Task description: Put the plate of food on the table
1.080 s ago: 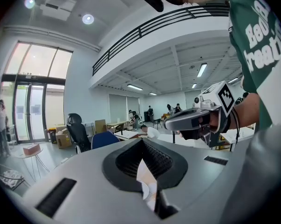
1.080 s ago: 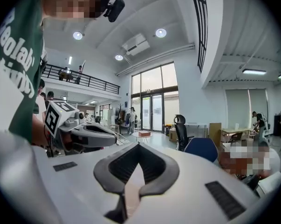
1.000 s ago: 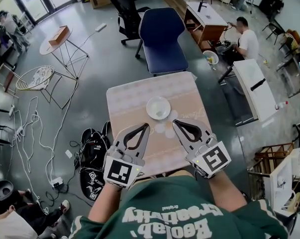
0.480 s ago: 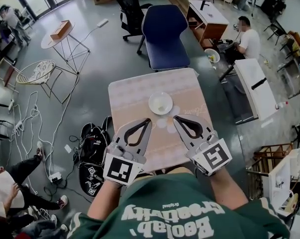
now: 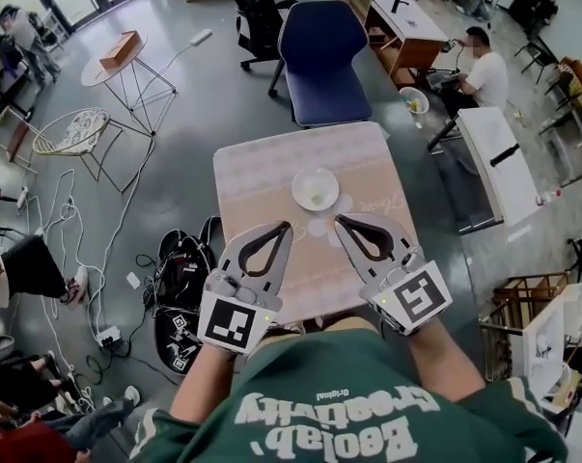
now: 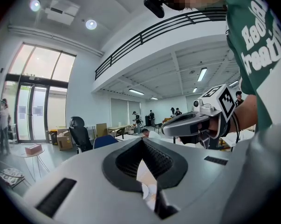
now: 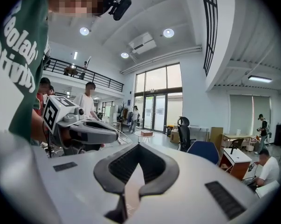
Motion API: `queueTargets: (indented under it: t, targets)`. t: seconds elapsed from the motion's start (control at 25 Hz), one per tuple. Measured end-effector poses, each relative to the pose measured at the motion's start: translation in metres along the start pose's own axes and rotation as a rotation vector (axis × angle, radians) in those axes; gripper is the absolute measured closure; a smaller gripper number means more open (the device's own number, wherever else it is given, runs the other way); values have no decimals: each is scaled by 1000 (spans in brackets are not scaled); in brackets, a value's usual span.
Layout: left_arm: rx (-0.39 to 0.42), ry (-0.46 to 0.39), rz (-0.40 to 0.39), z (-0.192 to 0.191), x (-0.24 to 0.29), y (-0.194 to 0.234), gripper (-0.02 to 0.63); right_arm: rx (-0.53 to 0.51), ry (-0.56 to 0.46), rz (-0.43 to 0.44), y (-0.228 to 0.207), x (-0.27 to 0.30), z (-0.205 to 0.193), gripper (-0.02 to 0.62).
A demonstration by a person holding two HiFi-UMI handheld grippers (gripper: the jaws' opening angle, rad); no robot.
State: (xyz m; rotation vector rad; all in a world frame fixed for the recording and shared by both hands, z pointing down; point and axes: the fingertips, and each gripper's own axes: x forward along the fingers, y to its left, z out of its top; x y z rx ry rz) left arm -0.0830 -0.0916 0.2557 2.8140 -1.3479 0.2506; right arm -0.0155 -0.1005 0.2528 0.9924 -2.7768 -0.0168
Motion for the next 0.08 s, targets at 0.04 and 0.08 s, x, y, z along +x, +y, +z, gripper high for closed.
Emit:
queueTargets:
  t: [0.04, 0.08]
  targets:
    - [3, -2, 1, 0, -2, 1, 597, -2, -1, 0, 2, 1, 0, 581]
    - [6, -3, 1, 0, -3, 1, 597, -3, -1, 1, 4, 2, 0, 581]
